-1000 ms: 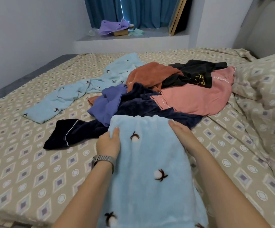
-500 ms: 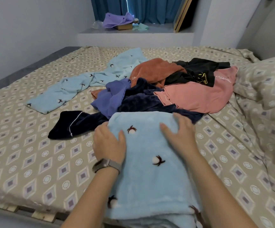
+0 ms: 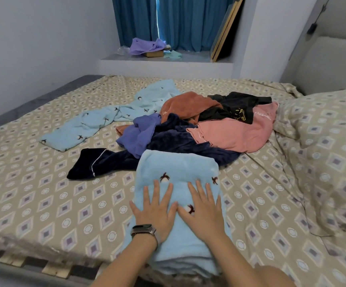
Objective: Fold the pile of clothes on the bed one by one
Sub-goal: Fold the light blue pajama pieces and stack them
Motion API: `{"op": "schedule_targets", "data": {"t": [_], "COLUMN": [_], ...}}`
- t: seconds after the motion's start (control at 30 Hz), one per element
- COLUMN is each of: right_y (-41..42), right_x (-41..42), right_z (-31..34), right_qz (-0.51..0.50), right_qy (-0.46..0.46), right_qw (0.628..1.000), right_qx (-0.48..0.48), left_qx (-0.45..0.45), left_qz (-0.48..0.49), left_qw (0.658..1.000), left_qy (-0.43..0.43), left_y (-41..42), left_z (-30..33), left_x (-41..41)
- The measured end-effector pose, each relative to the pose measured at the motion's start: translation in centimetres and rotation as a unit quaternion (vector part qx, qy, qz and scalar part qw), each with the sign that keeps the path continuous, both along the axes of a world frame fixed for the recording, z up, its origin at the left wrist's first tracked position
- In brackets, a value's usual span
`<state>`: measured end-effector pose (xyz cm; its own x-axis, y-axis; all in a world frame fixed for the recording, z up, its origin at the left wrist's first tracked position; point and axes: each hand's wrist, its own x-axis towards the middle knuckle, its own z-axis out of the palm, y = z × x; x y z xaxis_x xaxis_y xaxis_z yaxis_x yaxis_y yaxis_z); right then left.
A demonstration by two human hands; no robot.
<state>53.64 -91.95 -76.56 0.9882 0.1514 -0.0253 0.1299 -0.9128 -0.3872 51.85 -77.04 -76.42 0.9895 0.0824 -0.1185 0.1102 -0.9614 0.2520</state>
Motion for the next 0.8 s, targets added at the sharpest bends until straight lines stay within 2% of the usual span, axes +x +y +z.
{"op": "schedule_targets", "data": {"t": [0.1, 0.17, 0.2, 0.23, 0.27, 0.33, 0.4, 0.43, 0.5, 0.53, 0.6, 0.67, 0.73, 0.8], "right_y": [0.2, -0.2, -0.5, -1.0, -1.3, -1.9, -3.0, -3.7, -4.8, -5.1, -5.4, -5.5, -5.3, -4.8], "right_x": [0.2, 0.2, 0.0, -0.3, -0.8, -1.1, -0.9, -0.6, -0.2, 0.0, 0.3, 0.6, 0.7, 0.8], "right_z": [-0.4, -0.8, -0.9, -1.0, -0.7, -0.2, -0.1, 0.1, 0.7, 1.0, 1.5, 1.7, 1.6, 1.3], "right_qz": [0.006, -0.01, -0.047, -0.108, -0.179, -0.29, -0.306, -0.289, -0.231, -0.201, -0.156, -0.124, -0.101, -0.098], "right_qy": [-0.003, 0.009, 0.01, 0.01, 0.015, 0.073, 0.158, 0.196, 0.261, 0.282, 0.299, 0.311, 0.325, 0.331], "right_qw": [1.0, 0.996, 0.986, 0.969, 0.943, 0.883, 0.836, 0.819, 0.798, 0.789, 0.774, 0.764, 0.754, 0.738], "right_qx": [0.008, 0.091, 0.158, 0.224, 0.278, 0.362, 0.428, 0.456, 0.492, 0.508, 0.536, 0.551, 0.562, 0.58], "left_qx": [-0.054, -0.134, -0.196, -0.269, -0.349, -0.482, -0.585, -0.607, -0.621, -0.612, -0.563, -0.544, -0.589, -0.667], "left_qz": [0.018, 0.04, 0.08, 0.15, 0.226, 0.321, 0.312, 0.293, 0.261, 0.244, 0.213, 0.2, 0.203, 0.213], "left_qw": [0.998, 0.99, 0.977, 0.95, 0.907, 0.815, 0.743, 0.726, 0.718, 0.73, 0.783, 0.803, 0.765, 0.685], "left_qy": [0.024, 0.002, -0.019, -0.044, -0.06, -0.02, 0.089, 0.132, 0.177, 0.182, 0.158, 0.138, 0.162, 0.199], "left_y": [0.7, 0.9, 1.1, 1.2, 1.5, 2.5, 4.0, 4.8, 5.9, 6.0, 5.5, 4.9, 4.9, 5.2], "left_z": [-0.5, -0.8, -0.4, 0.0, 0.4, 1.4, 1.9, 1.9, 1.4, 1.3, 1.1, 1.0, 0.9, 1.2], "left_x": [0.3, 0.2, 0.0, 0.0, 0.0, 0.3, 0.7, 0.6, 0.7, 0.7, 1.0, 1.2, 1.4, 1.4]}}
